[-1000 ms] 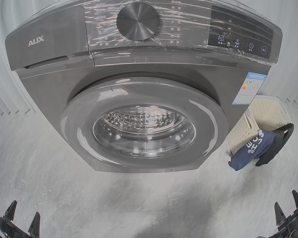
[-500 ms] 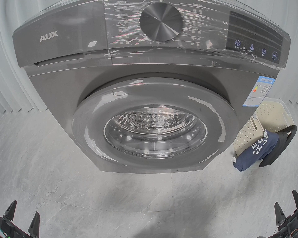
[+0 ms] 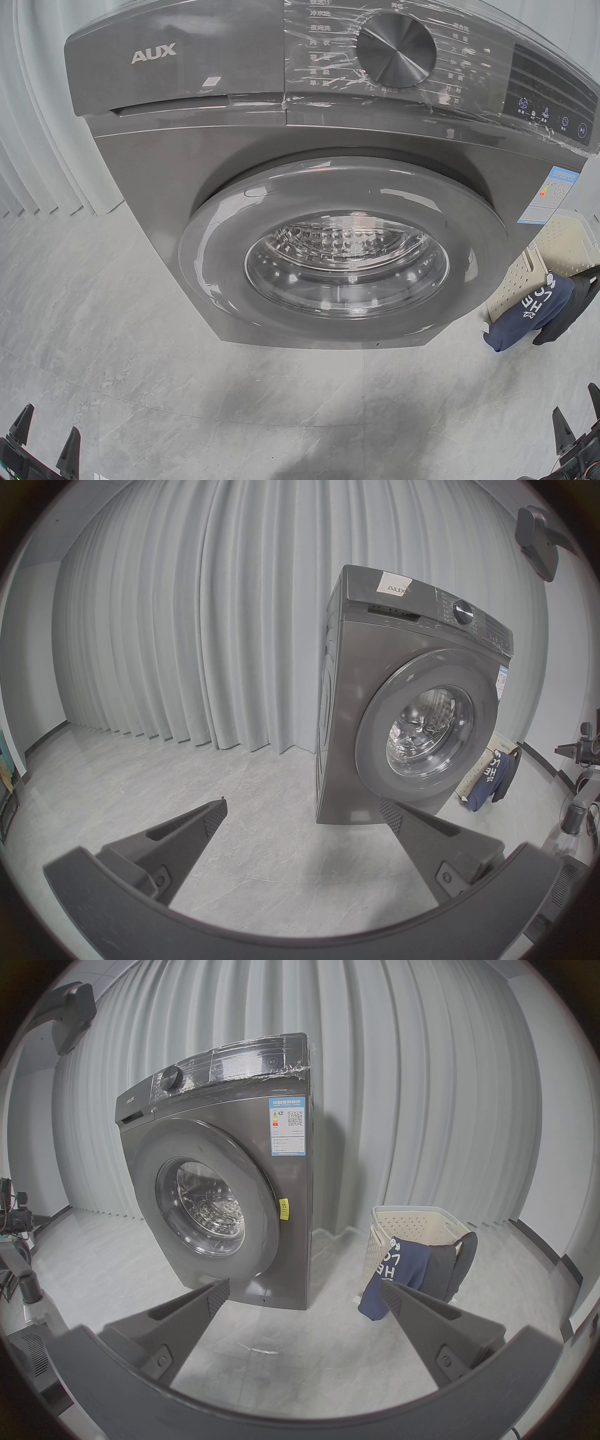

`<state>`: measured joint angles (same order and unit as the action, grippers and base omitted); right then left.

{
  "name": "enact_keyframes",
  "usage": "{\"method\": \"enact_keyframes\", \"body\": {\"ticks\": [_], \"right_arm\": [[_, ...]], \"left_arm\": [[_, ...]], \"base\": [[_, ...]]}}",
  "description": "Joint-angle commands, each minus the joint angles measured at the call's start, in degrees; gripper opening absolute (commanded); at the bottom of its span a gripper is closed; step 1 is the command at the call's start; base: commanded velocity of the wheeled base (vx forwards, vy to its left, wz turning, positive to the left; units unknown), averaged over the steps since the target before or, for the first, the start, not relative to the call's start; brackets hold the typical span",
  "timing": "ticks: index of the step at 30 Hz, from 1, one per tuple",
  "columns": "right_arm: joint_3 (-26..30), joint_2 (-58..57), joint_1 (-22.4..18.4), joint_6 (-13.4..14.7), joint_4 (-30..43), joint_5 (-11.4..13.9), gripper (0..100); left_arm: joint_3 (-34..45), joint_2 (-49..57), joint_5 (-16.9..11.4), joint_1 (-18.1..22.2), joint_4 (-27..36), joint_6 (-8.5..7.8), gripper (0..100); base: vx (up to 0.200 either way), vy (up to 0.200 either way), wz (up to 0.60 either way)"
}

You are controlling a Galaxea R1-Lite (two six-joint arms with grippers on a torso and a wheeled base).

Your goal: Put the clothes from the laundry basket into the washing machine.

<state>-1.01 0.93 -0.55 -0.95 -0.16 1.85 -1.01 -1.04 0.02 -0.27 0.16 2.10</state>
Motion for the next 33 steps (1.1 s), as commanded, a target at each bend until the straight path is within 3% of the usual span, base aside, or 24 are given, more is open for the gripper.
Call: {"method": "enact_keyframes", "body": {"ticks": [1,8,16,23,29,33], "right_arm": [[0.9,-0.9,0.0,0.0,0.0,0.0,100],[0.9,-0.9,0.0,0.1,0.0,0.0,100],[0.9,-0.9,0.0,0.1,0.0,0.0,100],[0.9,-0.9,0.0,0.0,0.0,0.0,100],[0.9,-0.9,0.0,-0.1,-0.1,0.0,100],[0.9,-0.9,0.0,0.0,0.0,0.0,100]], "left_arm": [[0.8,0.7,0.0,0.0,0.0,0.01,100],[0.8,0.7,0.0,0.0,0.0,-0.08,100],[0.8,0.7,0.1,0.0,0.0,0.01,100],[0.8,0.7,0.1,0.0,0.0,0.01,100],[0.8,0.7,0.1,0.0,0.0,0.01,100],[0.8,0.7,0.1,0.0,0.0,0.10,100]], "base": [[0.000,0.000,0.00],[0.000,0.000,0.00],[0.000,-0.200,0.00],[0.000,0.000,0.00],[0.000,0.000,-0.60],[0.100,0.000,0.00]]}}
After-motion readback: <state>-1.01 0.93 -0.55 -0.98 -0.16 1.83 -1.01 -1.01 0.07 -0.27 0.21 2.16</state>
